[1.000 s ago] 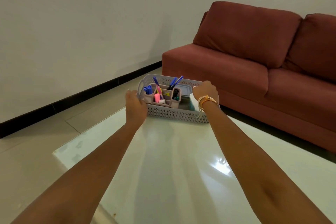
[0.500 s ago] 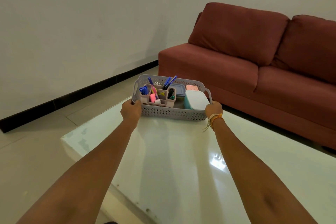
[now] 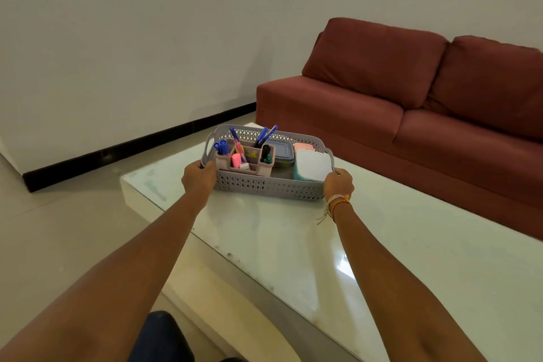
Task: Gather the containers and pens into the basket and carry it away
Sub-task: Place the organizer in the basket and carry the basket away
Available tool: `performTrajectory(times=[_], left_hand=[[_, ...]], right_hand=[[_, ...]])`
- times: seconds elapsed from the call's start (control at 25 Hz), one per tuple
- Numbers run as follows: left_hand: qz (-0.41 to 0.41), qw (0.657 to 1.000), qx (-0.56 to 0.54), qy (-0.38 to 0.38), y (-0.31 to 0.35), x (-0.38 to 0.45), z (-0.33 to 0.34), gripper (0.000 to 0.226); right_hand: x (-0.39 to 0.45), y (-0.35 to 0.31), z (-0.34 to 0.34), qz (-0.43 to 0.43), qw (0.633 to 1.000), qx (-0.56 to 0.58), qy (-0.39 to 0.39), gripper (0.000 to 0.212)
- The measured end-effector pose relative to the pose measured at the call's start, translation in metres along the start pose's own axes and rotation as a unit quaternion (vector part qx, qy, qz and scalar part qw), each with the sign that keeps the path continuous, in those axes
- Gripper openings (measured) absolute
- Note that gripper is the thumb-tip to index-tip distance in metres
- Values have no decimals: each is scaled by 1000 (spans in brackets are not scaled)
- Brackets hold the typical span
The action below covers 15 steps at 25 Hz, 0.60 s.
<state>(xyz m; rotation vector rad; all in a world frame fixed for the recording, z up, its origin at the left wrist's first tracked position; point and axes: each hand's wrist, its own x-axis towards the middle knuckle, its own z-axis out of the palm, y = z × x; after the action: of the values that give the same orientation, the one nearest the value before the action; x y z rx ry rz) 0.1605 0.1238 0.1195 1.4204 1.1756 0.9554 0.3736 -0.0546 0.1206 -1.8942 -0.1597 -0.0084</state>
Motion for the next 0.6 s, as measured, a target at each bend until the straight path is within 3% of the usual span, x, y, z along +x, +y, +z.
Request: performTrajectory(times=[0.2, 0.36, 0.6], left_hand=[[11, 1000, -23, 8, -8, -12, 6, 30], [20, 1000, -24, 2, -12, 3, 14, 30], [-62, 987, -149, -15, -11, 0, 7, 41]], right_hand=[[-8, 14, -20, -20, 998, 51, 29, 26], [-3, 29, -14, -44, 997, 63, -1, 25], [-13, 31, -23, -26, 997, 65, 42, 32]])
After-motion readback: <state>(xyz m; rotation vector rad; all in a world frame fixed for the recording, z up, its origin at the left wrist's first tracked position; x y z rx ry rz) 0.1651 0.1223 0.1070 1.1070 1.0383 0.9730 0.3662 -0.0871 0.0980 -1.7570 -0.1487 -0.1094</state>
